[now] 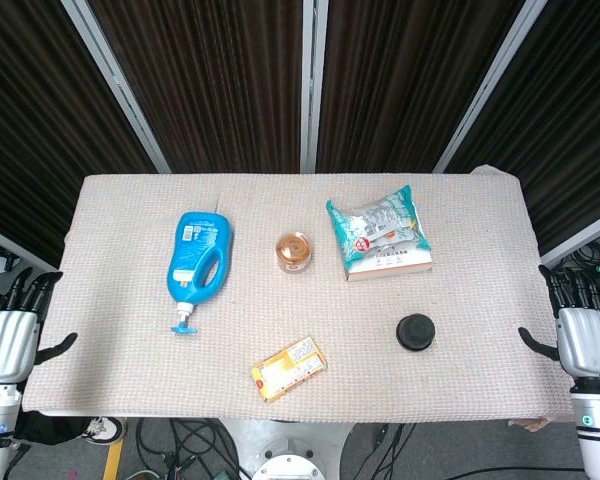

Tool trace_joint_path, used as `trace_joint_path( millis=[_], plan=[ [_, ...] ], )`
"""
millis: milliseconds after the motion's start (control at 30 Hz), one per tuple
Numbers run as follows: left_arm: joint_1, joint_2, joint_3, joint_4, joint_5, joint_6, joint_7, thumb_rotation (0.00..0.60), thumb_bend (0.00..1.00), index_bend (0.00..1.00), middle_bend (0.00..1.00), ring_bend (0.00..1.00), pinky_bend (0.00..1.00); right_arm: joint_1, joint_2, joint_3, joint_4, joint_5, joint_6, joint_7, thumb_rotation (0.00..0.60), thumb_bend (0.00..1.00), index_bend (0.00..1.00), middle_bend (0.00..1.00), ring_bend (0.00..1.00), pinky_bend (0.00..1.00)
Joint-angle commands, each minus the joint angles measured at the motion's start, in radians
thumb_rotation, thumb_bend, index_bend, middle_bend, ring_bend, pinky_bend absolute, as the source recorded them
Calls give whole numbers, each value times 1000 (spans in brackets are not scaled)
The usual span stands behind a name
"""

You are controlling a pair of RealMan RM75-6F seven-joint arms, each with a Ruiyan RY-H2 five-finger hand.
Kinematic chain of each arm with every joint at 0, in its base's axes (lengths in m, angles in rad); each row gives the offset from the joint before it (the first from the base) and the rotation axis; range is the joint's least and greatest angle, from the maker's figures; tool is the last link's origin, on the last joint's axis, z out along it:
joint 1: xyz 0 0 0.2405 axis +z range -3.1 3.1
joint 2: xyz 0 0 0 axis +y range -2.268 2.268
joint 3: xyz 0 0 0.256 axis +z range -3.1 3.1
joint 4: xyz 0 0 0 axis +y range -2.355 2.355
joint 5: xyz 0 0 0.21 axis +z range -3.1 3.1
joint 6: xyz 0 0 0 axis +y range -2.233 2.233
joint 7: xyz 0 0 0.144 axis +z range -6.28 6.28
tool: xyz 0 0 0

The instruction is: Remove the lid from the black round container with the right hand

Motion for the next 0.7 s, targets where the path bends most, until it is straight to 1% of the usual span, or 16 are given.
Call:
trace_joint_path(
  millis=[33,367,600,700],
  plan=[
    [-1,-2,1,3,5,2,-3,600,133,138,154,62,313,1,0,0,-1,0,-2,-1,600,101,15,136,0,0],
    [-9,-3,5,1,17,-9,0,600,133,138,154,62,313,5,2,-9,-11,5,-29,7,600,101,15,139,0,0],
    [-17,3,9,-9,21,-26,1,600,133,138,154,62,313,26,-19,-35,-14,9,-101,1,600,101,15,144,0,0],
    [-16,-7,13,8,25,-24,-9,600,133,138,154,62,313,41,-34,-50,-11,4,-138,-5,600,101,15,143,0,0]
  ],
)
